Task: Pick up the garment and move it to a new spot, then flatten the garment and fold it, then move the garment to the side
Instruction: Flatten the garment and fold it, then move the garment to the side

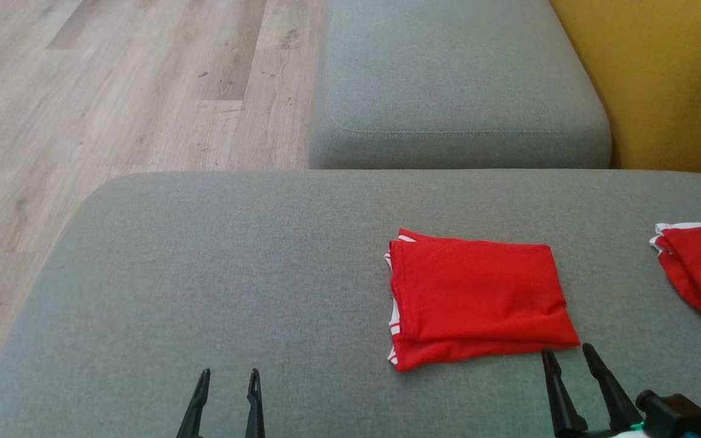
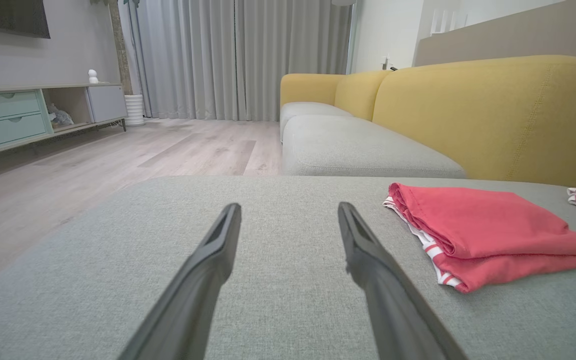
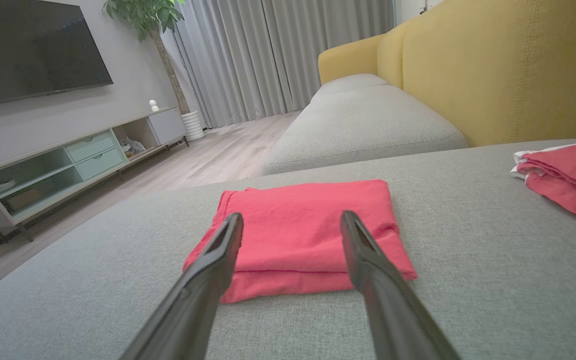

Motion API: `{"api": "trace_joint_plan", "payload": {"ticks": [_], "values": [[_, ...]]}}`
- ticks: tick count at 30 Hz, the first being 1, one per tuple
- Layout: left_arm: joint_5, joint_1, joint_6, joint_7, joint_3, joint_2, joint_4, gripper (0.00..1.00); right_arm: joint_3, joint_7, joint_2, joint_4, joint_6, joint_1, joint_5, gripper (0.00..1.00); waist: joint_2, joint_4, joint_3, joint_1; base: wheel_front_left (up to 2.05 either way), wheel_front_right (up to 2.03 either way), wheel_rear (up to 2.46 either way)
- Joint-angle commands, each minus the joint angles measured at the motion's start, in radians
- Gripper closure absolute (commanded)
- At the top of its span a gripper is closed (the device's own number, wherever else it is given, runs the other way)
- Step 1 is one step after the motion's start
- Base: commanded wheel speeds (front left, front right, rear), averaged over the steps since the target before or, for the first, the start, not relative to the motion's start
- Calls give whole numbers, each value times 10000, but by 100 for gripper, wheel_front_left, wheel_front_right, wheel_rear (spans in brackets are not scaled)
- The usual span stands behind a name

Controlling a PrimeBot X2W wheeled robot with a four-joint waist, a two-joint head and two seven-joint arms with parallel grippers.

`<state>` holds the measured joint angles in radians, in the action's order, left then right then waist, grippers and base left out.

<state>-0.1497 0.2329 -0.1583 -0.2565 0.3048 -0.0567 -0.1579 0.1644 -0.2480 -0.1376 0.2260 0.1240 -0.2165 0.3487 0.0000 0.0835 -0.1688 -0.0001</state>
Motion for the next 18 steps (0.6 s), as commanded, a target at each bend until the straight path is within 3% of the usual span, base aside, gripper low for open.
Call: {"api": "trace_joint_plan", "payload": {"ticks": [1,18], "values": [[83,-329,-49,-53,-363,64,255,0,161,-136,-76,-362,67,305,-122,0,0,-2,-11,1,0,0,0],[114,-297,-27,-53,-415,64,243,0,209,-137,59,-556,67,180,-265,0,0,2,12,1,0,0,0]]}}
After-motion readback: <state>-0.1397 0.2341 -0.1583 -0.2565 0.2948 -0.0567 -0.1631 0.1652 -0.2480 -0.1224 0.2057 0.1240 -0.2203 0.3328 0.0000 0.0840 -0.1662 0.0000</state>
